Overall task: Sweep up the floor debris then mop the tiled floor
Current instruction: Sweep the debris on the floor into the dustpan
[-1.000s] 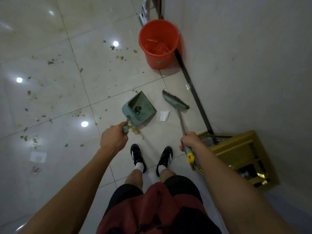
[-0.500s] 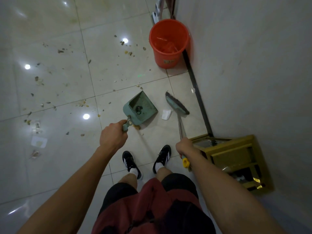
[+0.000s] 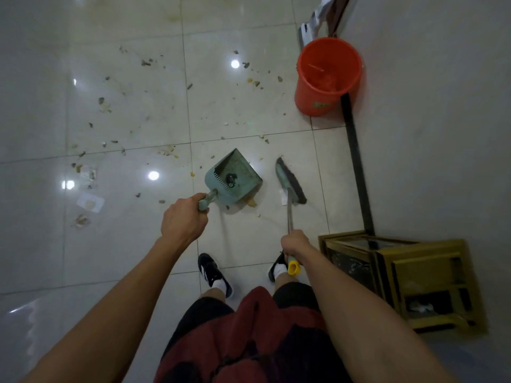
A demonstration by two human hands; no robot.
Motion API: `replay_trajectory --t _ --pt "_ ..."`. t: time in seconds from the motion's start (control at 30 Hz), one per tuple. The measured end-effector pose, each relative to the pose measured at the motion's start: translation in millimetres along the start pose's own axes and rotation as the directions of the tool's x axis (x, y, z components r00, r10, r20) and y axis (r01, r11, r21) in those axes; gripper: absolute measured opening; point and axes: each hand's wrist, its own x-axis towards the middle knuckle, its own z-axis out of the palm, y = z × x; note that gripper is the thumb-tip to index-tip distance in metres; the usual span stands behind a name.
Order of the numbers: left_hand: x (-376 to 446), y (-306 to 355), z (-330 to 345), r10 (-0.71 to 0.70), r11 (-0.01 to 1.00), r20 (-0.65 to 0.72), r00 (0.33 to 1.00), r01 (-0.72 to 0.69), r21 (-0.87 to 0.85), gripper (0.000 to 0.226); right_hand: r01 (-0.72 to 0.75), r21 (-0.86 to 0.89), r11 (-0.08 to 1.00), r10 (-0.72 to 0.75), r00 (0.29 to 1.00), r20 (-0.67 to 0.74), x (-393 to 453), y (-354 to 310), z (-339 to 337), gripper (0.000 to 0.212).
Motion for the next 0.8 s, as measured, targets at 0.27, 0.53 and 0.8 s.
replay_trajectory --t 0.27,0.53,0.8 --pt "-4.0 -123.5 -30.8 -0.017 1.000 0.027 0.999 0.017 -0.003 0.029 0.044 0.090 0.995 -0.052 0.995 0.083 -30.0 -71.9 113.9 0.037" --pt "-7.9 -197.1 -55.5 -0.017 1.000 0.058 0.998 0.015 0.027 0.029 0.033 0.171 0.985 -0.044 0.997 0.062 -45.3 -107.6 176.5 0.026" --pt "-34.1 -206.1 -59.0 -0.016 0.998 0.012 1.000 0.015 0.055 0.022 0.106 0.340 0.934 -0.091 0.994 -0.060 -62.4 -67.3 187.6 0.024"
